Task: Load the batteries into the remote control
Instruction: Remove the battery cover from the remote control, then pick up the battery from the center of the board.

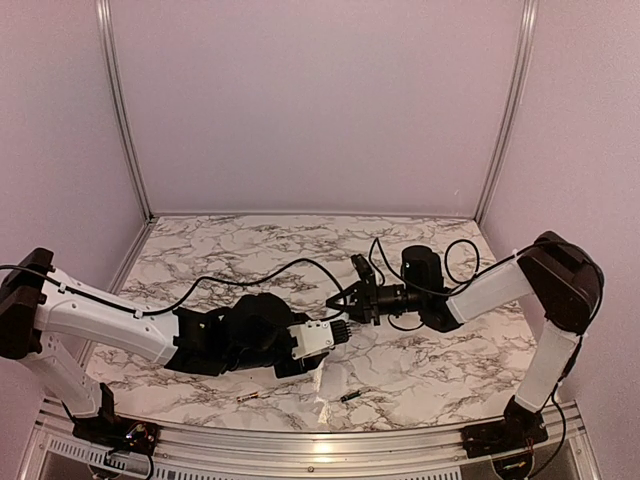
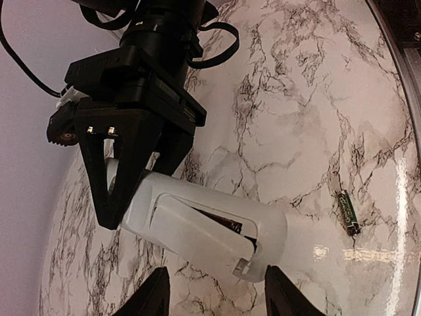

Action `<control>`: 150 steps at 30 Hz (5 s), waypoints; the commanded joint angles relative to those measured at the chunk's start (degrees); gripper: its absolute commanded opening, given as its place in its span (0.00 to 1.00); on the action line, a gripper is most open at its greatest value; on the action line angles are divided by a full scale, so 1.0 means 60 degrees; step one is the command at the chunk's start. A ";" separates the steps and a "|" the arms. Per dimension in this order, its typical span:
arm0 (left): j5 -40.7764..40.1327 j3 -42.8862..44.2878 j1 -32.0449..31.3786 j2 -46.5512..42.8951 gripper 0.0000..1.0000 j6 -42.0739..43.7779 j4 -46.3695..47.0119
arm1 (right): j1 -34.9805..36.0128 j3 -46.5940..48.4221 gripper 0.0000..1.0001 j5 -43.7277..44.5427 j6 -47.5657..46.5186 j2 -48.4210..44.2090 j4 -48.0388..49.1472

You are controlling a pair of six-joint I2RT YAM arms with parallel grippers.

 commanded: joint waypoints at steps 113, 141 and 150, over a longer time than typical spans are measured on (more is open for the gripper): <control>0.3053 0.0699 0.1494 0.0463 0.47 -0.7280 -0.8620 | -0.1507 -0.1598 0.00 0.0168 -0.3174 -0.2422 -0.0814; 0.3885 0.1046 0.1093 0.1504 0.03 -0.8552 -0.7539 | -0.1507 -0.1445 0.00 0.0189 -0.3100 -0.2394 -0.0900; 0.5293 0.1022 0.1312 0.0604 0.00 -1.0270 -0.5308 | -0.1503 -0.1550 0.00 0.0195 -0.2955 -0.2357 -0.0905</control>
